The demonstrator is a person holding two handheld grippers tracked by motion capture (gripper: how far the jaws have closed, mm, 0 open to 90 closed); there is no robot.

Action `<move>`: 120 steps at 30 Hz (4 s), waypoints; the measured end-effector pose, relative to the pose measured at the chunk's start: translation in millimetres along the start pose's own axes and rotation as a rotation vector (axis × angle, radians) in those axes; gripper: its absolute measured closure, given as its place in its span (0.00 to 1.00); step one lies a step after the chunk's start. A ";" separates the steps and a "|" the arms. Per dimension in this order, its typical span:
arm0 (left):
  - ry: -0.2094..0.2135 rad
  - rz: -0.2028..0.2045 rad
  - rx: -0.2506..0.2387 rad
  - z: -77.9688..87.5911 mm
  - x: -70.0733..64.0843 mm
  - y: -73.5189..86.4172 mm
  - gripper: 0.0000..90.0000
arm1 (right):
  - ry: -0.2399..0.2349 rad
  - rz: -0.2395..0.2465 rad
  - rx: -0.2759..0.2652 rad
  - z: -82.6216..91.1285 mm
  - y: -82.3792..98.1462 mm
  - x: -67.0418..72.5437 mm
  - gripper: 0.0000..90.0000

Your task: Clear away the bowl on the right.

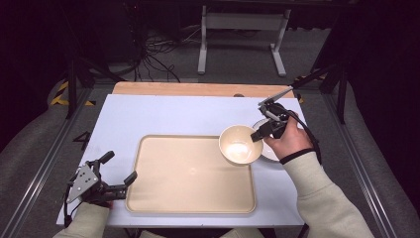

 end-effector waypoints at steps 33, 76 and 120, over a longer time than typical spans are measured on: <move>0.003 0.004 -0.003 -0.1 1.0 -0.1 0.00 | -0.104 0.157 0.032 -27.4 -19.5 75.8 0.93; 0.004 0.010 -0.003 0.3 1.6 -0.1 0.00 | -0.123 0.183 0.110 -107.6 -27.9 101.2 0.92; 0.005 0.001 -0.001 0.3 0.8 0.0 0.00 | -0.064 0.251 0.053 -117.0 -23.0 101.9 0.71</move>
Point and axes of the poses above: each handheld gripper's, and its own axes: z roughly backward along the jaws, y roughly out of its underside, x roughly to its left, the point moved 4 cm from there along -z, roughly forward along the jaws, and after that the axes turned 3 degrees about z, right-handed, at the moved point
